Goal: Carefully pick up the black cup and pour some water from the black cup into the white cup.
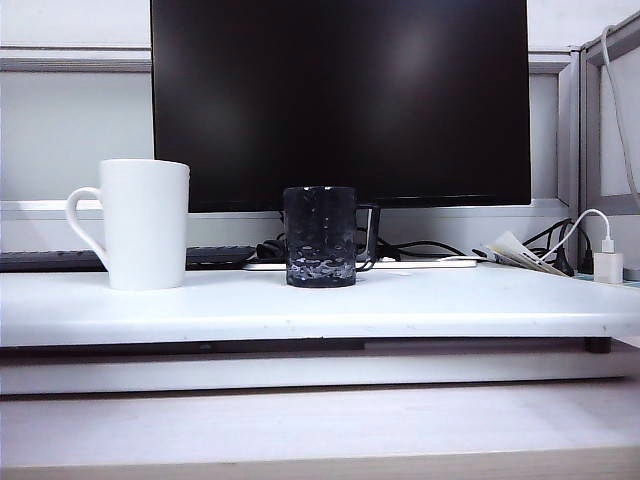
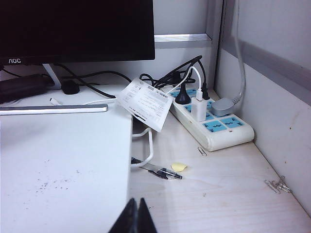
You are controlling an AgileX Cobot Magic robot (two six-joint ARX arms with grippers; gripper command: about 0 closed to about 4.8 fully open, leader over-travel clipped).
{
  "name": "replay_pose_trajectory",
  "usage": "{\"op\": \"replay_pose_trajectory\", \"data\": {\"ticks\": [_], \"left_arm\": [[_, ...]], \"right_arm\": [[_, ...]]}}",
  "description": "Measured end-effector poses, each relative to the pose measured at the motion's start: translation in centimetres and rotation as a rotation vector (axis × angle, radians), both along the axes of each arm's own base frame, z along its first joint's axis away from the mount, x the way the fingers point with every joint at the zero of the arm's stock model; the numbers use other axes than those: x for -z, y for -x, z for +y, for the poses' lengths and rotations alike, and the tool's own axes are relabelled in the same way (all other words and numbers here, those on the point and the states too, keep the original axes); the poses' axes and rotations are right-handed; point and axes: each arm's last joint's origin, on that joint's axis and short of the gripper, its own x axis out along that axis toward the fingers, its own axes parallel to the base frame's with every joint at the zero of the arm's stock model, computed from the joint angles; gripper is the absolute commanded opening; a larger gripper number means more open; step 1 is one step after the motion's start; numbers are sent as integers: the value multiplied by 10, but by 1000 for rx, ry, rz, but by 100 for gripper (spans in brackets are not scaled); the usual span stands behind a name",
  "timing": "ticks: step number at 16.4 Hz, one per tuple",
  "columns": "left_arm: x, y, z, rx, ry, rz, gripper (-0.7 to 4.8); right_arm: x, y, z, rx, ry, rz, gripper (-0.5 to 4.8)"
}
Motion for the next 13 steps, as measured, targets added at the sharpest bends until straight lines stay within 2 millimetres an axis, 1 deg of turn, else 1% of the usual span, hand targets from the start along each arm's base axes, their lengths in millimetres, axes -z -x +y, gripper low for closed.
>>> {"op": "replay_pose_trajectory", "data": {"ticks": [6,7,9,10,11,12,13], "left_arm": [[0,0,0,0,0,-5,14],[0,0,0,-1,0,-5,-6],[-1,0,0,-2,8,-12,5],[-3,0,0,1,19,-20,130],[-13,2,-1,18,41,-46,278],[-26,5,-1,26,52,-87,475],[-49,12,-2,43,53,-161,479]], "right_arm": [[0,0,-1,20,0,0,-1],[0,0,-1,21,0,0,-1],[-3,1,-1,18,-1,0,9],[-11,3,0,14,-1,-5,138],[-44,12,-1,4,-2,-90,253],[-71,22,-1,2,4,-177,315],[-113,42,-2,10,31,-350,316]]}}
